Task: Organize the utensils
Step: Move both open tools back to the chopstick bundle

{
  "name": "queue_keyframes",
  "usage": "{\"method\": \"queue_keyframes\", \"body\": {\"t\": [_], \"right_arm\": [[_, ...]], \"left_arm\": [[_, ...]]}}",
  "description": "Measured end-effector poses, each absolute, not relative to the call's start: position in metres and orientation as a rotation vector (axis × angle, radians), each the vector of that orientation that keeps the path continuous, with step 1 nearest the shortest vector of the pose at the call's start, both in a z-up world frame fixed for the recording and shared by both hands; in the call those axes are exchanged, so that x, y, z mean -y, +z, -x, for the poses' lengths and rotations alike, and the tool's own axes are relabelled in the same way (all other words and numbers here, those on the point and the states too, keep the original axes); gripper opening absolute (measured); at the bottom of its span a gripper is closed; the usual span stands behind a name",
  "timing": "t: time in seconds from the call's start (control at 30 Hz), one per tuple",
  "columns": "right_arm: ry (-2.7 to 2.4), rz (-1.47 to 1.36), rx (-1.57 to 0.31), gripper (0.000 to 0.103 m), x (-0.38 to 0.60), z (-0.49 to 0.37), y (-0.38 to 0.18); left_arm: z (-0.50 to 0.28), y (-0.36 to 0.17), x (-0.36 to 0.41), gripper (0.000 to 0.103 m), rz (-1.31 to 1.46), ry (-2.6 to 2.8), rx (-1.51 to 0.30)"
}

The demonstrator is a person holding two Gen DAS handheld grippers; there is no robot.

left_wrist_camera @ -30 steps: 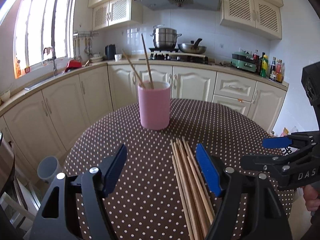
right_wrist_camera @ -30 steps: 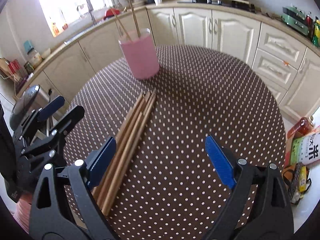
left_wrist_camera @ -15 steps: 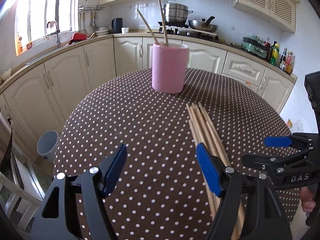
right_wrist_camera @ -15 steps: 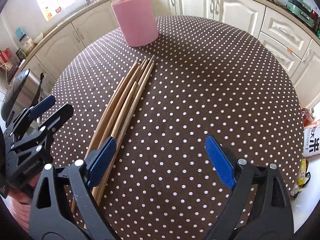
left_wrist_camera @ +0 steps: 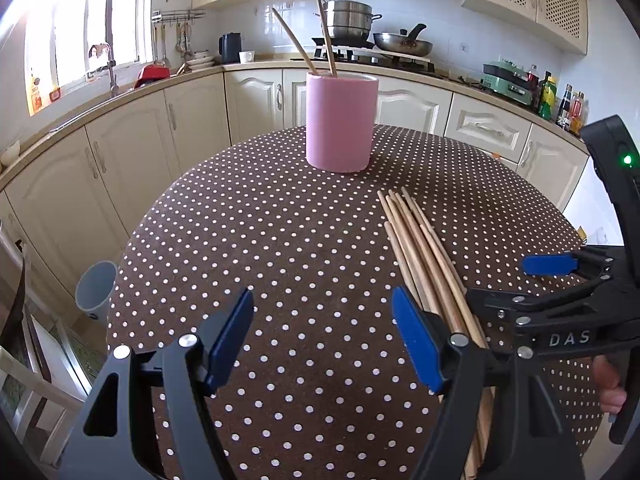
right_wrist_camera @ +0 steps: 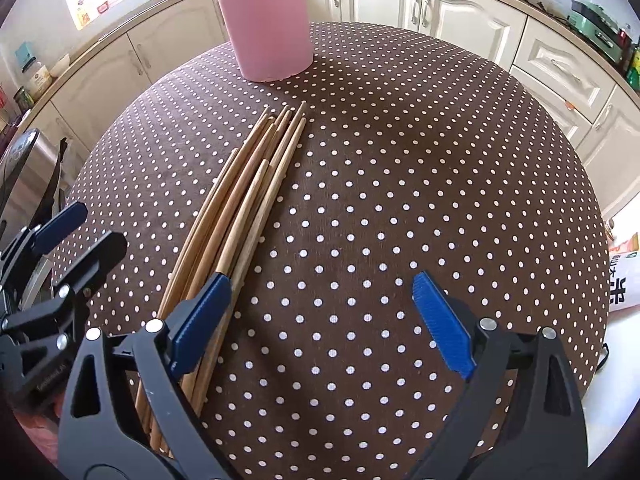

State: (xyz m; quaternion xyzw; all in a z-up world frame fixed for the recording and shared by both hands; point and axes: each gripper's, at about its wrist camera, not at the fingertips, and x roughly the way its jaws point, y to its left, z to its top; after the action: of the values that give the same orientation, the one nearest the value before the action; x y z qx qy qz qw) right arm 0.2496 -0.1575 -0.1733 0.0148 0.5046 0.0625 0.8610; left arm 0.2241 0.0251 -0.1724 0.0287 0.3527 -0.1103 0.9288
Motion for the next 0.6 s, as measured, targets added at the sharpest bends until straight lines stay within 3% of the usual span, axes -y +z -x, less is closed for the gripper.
{"method": "queue_keyframes", "body": {"t": [0.33,0.6], "right_arm": [[0.043,-0.001,-1.101,0.094,0.152,-0.264,-0.179],[0.103,-0.007,-1.130,0.078,0.149,-0.262,-0.177]], "left_arm": [[-0.228,-0.171,-0.032,0.071,-0.044,-0.217,-0.731],[-0.232,-0.178,-0.039,0.071,-0.020,-0.222,-0.759]]}}
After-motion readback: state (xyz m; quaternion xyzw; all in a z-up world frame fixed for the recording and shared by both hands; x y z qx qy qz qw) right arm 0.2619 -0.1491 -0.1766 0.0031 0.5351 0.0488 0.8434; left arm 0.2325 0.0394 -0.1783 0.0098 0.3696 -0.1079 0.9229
